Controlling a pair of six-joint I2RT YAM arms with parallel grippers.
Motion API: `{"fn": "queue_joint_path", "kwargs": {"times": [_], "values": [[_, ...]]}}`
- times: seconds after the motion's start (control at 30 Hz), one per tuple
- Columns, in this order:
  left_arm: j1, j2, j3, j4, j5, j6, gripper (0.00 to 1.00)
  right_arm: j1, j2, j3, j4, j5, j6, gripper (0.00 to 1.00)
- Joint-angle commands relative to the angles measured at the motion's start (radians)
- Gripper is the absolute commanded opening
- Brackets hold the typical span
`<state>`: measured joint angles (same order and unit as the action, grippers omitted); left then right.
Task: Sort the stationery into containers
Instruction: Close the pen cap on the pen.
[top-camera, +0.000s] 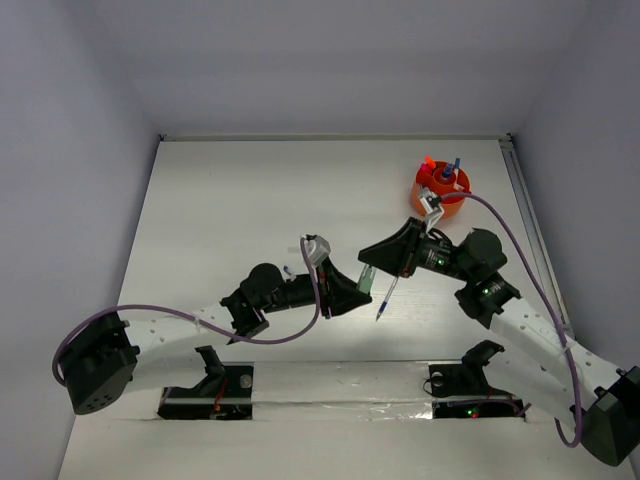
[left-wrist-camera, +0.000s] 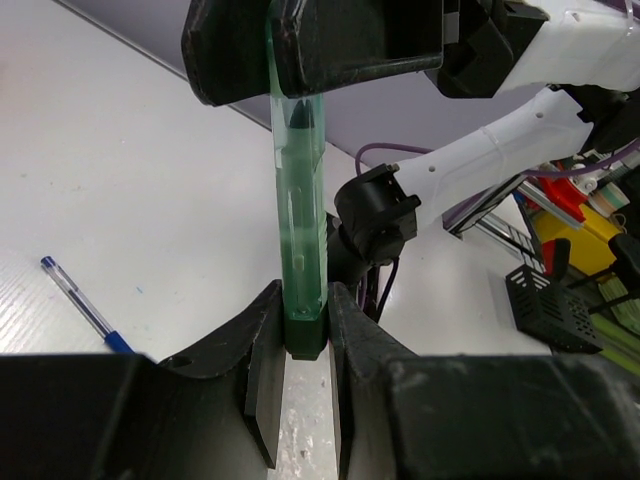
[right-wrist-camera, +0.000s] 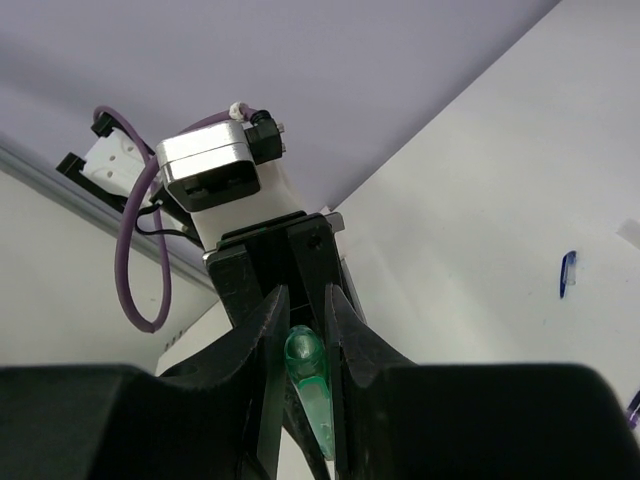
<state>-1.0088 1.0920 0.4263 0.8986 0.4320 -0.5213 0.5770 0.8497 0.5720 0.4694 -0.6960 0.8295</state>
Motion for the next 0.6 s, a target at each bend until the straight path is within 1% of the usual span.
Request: {"fn": "queue_joint_path", "kwargs": {"times": [0.0, 0.1, 0.23, 0.37, 0.57], "values": [[0.007, -0.035, 0.061, 0.063, -0.068, 0.017, 0.0, 0.026, -0.012, -0.015, 0.046, -0.054, 0.02, 0.0], [0.007, -0.032, 0.071, 0.056, -0.07, 0.01, 0.0, 0.037, -0.011, -0.011, 0.025, -0.054, 0.002, 0.0], [0.007, -0.034, 0.084, 0.043, -0.079, -0.002, 0.0, 0.058, -0.003, -0.001, -0.044, -0.046, -0.049, 0.0], [0.007, -0.04, 0.095, 0.048, -0.072, -0.023, 0.0, 0.081, -0.018, 0.022, -0.121, -0.022, -0.14, 0.0], [0.007, -0.073, 0.112, 0.037, -0.091, -0.045, 0.0, 0.099, -0.038, 0.014, -0.12, -0.03, -0.151, 0.0]]}}
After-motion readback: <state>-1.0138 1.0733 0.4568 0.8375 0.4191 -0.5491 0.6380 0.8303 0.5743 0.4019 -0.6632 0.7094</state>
